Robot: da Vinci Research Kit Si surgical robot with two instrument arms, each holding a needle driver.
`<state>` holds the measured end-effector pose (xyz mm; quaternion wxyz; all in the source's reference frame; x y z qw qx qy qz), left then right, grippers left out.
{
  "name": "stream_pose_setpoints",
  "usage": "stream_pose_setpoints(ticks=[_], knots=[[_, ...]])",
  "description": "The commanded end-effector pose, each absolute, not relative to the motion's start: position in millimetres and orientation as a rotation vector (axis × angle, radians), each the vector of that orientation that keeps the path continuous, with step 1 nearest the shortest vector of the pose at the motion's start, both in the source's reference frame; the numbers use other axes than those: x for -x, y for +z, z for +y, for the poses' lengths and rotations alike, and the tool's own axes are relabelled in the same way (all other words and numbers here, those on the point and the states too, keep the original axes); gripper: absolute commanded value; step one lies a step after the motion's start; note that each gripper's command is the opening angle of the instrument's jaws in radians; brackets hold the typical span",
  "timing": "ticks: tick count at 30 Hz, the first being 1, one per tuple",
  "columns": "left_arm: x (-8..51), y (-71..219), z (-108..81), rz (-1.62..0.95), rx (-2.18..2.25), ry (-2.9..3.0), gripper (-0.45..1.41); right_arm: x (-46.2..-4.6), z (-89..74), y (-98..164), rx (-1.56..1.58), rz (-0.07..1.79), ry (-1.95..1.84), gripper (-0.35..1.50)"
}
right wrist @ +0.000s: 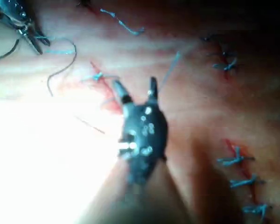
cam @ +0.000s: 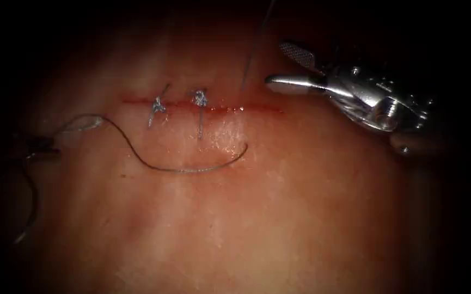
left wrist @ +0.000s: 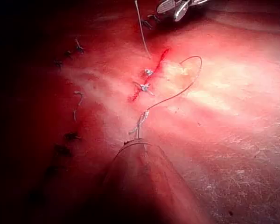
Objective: Wound Closure
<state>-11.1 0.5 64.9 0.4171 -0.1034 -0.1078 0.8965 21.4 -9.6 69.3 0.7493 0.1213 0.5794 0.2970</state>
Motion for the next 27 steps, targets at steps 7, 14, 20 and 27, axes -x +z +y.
stream_pose_setpoints(ticks=[7, 14, 20, 27], knots=[[11.1, 63, 2.5, -0.257, 0.279, 2.264, -0.42, -22.1, -9.4, 69, -0.267, 1.270, 0.649, 1.43], [12.9, 59, 2.8, -0.205, 0.365, 2.361, -0.42, -22.1, -9.5, 69, -0.271, 1.270, 0.649, 1.46], [17.8, 55, 2.9, -0.164, 0.577, 2.466, -0.45, -20.4, -9.5, 67, -0.268, 1.278, 0.592, 1.41], [23.8, 51, 4.0, -0.136, 0.925, 2.477, -0.45, -22.1, -11.1, 64, -0.333, 1.326, 0.468, 1.19]])
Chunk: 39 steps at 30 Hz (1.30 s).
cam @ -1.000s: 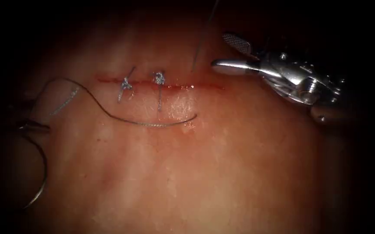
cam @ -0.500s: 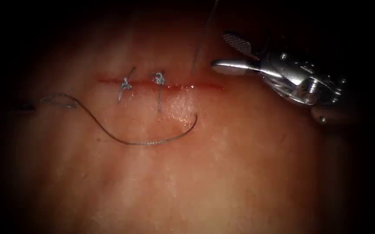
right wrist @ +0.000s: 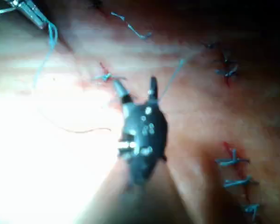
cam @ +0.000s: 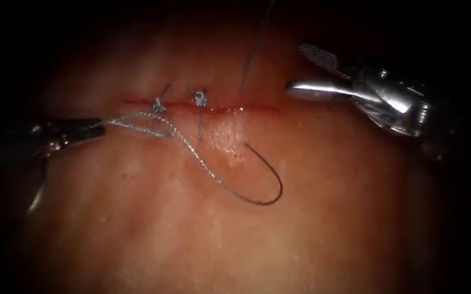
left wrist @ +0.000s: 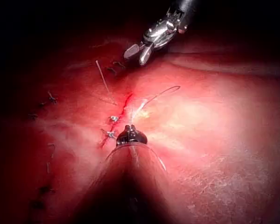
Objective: Wound Closure
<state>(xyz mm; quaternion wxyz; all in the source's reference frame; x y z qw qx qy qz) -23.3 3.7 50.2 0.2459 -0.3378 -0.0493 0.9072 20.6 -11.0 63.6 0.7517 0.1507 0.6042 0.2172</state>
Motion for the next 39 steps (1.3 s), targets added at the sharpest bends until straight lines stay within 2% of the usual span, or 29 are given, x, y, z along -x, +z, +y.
stream_pose_setpoints(ticks=[1, 5, 8, 15, 20, 21, 22, 24, 25, 30, 39], knots=[[24.1, 51, 4.0, -0.138, 0.936, 2.477, -0.45, -22.4, -11.3, 64, -0.338, 1.327, 0.462, 1.18], [25.1, 51, 4.2, -0.149, 0.962, 2.485, -0.45, -23.1, -11.9, 63, -0.361, 1.335, 0.427, 1.09], [26.5, 51, 5.2, -0.143, 1.049, 2.496, -0.45, -23.4, -12.2, 64, -0.337, 1.322, 0.371, 0.91], [29.4, 52, 7.3, -0.170, 1.140, 2.479, -0.45, -26.1, -14.7, 67, -0.376, 1.263, 0.285, 0.84], [31.3, 54, 9.8, -0.156, 1.155, 2.487, -0.45, -26.4, -15.6, 66, -0.418, 1.284, 0.232, 0.64], [31.5, 56, 10.5, -0.130, 1.133, 2.491, -0.45, -26.4, -15.8, 66, -0.425, 1.293, 0.222, 0.54], [31.6, 56, 10.9, -0.117, 1.123, 2.494, -0.45, -26.4, -16.0, 65, -0.431, 1.297, 0.215, 0.35], [31.8, 57, 11.3, -0.107, 1.120, 2.496, -0.45, -26.3, -16.3, 65, -0.443, 1.309, 0.200, -0.19], [31.9, 58, 11.5, -0.101, 1.120, 2.498, -0.45, -26.3, -16.4, 65, -0.452, 1.314, 0.191, -0.35], [33.7, 62, 10.2, -0.075, 1.111, 2.529, -0.45, -26.5, -16.4, 65, -0.484, 1.341, 0.148, -0.35], [35.1, 65, 7.4, -0.091, 1.100, 2.565, -0.45, -26.0, -13.0, 65, -0.336, 1.449, 0.310, -0.35]])
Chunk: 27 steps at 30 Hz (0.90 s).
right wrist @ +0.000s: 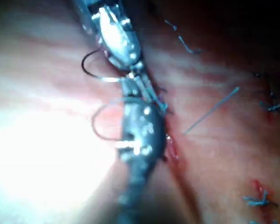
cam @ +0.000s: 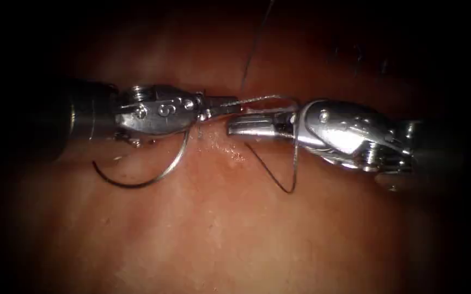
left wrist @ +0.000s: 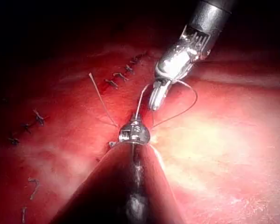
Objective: Wound Closure
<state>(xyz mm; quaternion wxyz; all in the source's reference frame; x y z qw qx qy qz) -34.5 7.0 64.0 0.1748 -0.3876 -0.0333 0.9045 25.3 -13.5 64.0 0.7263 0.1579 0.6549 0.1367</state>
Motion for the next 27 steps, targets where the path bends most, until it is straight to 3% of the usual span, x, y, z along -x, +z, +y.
stream_pose_setpoints(ticks=[1, 13, 27], knots=[[35.2, 64.6, 7.1, -0.094, 1.096, 2.570, -0.45, -26.0, -12.8, 64.6, -0.320, 1.451, 0.326, -0.35], [37.3, 60.3, 3.1, -0.162, 1.114, 2.600, -0.45, -26.3, -11.7, 68.0, -0.117, 1.397, 0.477, -0.35], [35.1, 56.3, 8.1, -0.137, 1.107, 2.581, -0.45, -29.7, -15.3, 69.8, -0.259, 1.340, 0.314, -0.35]])
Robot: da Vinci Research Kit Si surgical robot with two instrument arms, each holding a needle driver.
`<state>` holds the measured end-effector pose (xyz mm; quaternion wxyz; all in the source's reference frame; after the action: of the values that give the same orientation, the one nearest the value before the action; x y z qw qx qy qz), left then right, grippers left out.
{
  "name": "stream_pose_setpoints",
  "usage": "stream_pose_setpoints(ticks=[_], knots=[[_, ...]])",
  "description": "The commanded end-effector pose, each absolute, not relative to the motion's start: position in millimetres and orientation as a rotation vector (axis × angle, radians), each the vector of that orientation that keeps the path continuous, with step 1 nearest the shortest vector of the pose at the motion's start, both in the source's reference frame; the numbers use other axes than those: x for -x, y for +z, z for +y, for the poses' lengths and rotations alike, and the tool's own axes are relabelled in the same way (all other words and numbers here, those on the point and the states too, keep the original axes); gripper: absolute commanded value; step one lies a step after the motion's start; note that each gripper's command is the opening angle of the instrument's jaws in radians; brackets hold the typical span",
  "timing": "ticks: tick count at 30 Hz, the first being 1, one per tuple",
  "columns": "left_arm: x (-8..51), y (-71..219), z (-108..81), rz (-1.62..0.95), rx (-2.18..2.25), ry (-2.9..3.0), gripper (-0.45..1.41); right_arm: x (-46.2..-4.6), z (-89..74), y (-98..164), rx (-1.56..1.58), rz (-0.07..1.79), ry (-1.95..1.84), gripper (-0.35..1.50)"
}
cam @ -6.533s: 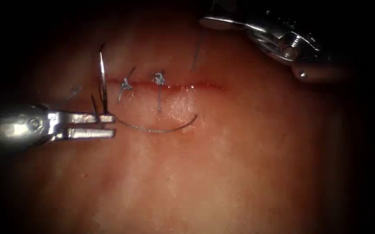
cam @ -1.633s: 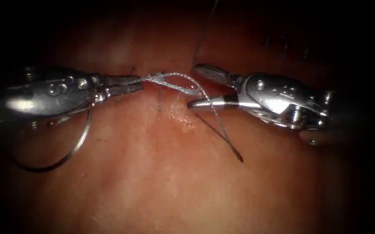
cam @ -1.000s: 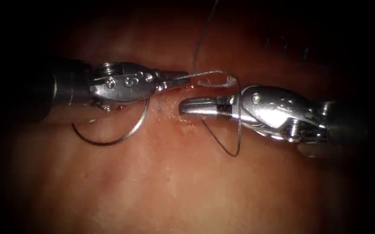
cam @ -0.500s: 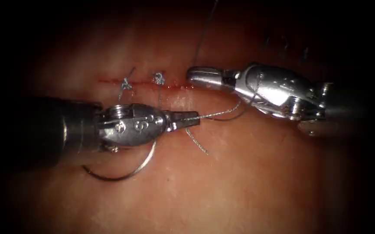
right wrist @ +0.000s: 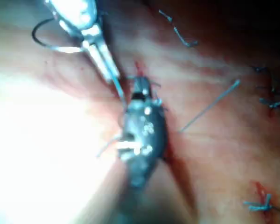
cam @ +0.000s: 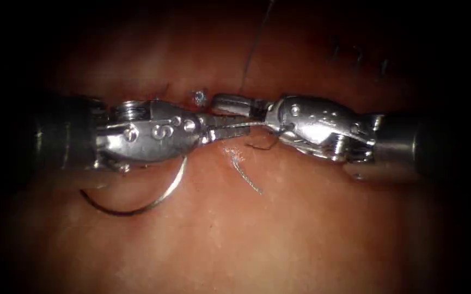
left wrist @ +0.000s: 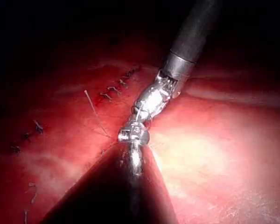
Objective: Wound Closure
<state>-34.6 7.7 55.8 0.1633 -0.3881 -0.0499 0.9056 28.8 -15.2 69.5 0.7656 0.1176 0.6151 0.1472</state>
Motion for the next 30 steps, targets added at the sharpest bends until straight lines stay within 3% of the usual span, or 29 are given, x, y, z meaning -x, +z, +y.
stream_pose_setpoints(ticks=[1, 17, 30], knots=[[34.9, 56, 8.5, -0.136, 1.102, 2.581, -0.45, -29.8, -15.4, 70, -0.267, 1.339, 0.306, -0.35], [32.9, 64, 11.3, -0.123, 1.024, 2.645, -0.45, -30.3, -16.8, 69, -0.345, 1.385, 0.217, -0.35], [33.3, 70, 10.2, -0.170, 1.046, 2.661, -0.45, -29.5, -16.3, 70, -0.334, 1.572, 0.294, -0.35]])
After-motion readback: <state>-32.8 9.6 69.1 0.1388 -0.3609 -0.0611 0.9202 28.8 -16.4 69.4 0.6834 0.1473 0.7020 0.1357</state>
